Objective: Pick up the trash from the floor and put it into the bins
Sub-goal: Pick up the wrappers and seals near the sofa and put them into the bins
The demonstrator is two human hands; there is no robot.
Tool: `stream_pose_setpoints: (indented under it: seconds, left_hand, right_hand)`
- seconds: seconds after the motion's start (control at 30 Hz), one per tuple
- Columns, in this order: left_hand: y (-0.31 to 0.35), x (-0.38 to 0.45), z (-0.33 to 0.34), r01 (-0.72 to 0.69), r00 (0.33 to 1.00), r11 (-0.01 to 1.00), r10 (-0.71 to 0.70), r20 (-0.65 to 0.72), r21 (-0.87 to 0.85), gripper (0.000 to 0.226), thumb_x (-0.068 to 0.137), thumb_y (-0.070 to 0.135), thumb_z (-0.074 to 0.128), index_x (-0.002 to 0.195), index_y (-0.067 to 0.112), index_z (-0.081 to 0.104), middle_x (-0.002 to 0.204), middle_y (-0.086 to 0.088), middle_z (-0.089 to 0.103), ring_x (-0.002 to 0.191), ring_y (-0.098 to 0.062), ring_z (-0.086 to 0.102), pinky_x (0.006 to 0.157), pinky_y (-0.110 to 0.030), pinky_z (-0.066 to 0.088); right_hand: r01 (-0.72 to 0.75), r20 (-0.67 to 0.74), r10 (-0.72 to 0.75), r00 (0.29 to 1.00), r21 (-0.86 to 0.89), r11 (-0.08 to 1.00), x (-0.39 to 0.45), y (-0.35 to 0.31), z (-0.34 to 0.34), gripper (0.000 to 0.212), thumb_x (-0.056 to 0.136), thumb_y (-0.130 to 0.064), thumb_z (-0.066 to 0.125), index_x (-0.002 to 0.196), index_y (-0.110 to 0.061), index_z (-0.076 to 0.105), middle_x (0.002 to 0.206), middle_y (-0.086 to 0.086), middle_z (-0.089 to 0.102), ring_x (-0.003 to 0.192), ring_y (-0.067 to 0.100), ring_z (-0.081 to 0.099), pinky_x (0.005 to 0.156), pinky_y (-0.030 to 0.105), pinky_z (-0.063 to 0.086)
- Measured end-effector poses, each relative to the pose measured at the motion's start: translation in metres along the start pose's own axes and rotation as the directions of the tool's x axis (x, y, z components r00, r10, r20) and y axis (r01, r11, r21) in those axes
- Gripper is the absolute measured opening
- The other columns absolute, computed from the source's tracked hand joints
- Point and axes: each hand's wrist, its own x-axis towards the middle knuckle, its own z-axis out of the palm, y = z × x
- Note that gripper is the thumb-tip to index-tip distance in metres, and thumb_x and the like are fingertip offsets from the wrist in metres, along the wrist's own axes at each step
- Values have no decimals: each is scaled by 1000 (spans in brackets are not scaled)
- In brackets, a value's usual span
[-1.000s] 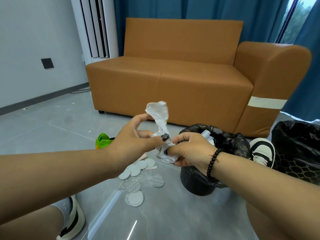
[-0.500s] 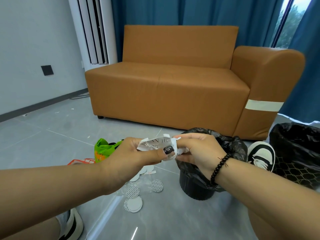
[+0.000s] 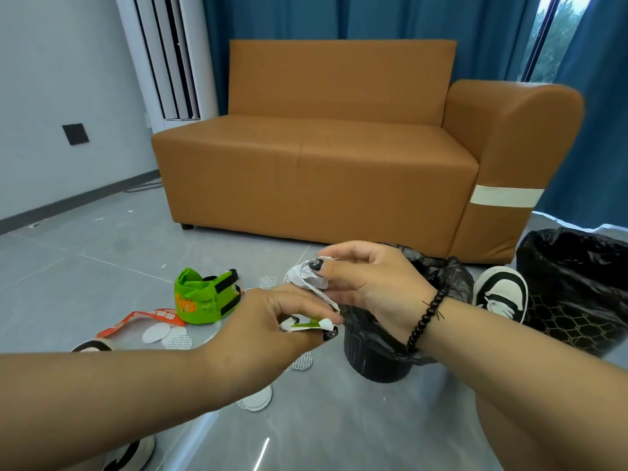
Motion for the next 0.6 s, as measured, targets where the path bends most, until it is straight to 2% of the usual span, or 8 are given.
stream_pose_setpoints:
  seconds: [0.1,0.17,0.27,0.37,0.5,0.53,0.6]
  left_hand:
    - [-2,1,-3,-24,1000,996,25,-15,84,27,71,1,79,77,28,79,93,14,70,92,-1,65,84,-13,48]
    - [-4,2,-5,-33,999,988,36,-18,153,27,72,7,80,78,33,79,95,18,67,96,0,63,87,-15,47]
    - [-7,2,-7,-94,995,962,87,37,255,32,74,7,79,83,39,77,101,22,65,104,0,60,91,-15,45]
    - [-10,0,-8,-129,990,947,107,90,294,38,76,3,76,84,40,76,105,24,64,107,1,59,92,-12,42]
    - [-2,3,-10,-74,997,974,72,18,216,38,76,-3,74,79,34,77,102,20,69,100,1,63,91,-14,45]
    - [2,5,-12,-47,998,989,52,-32,141,34,76,-3,73,77,31,78,100,15,71,96,-3,66,90,-19,49]
    - [9,7,-14,6,988,1000,-8,-151,-16,26,77,1,73,76,26,77,92,3,74,83,-21,68,80,-35,51]
  right_hand:
    - [74,-11,-77,997,-161,984,1,1,1,16,85,-3,62,99,-6,71,84,11,68,74,18,65,77,33,57]
    - [81,2,-82,997,-218,973,1,1,2,12,82,-14,69,92,-10,73,81,5,69,73,13,63,73,29,56]
    - [102,-22,-115,993,-321,942,1,3,0,23,69,-27,81,84,-12,72,79,3,68,70,8,59,63,21,48]
    - [72,-65,-102,993,-358,931,3,4,-2,20,71,-18,80,85,-8,69,70,0,67,59,3,58,55,14,44]
    - [22,-166,-76,983,-308,951,6,2,-10,15,81,-11,69,95,-12,65,74,3,68,57,5,57,58,21,45]
    - [13,-189,-63,980,-258,966,7,1,-13,13,83,-9,66,95,-12,66,75,4,66,59,7,56,58,23,46]
    - [10,-214,-26,977,-75,997,7,-1,-16,12,87,-2,59,94,-8,67,77,6,64,60,9,53,57,23,44]
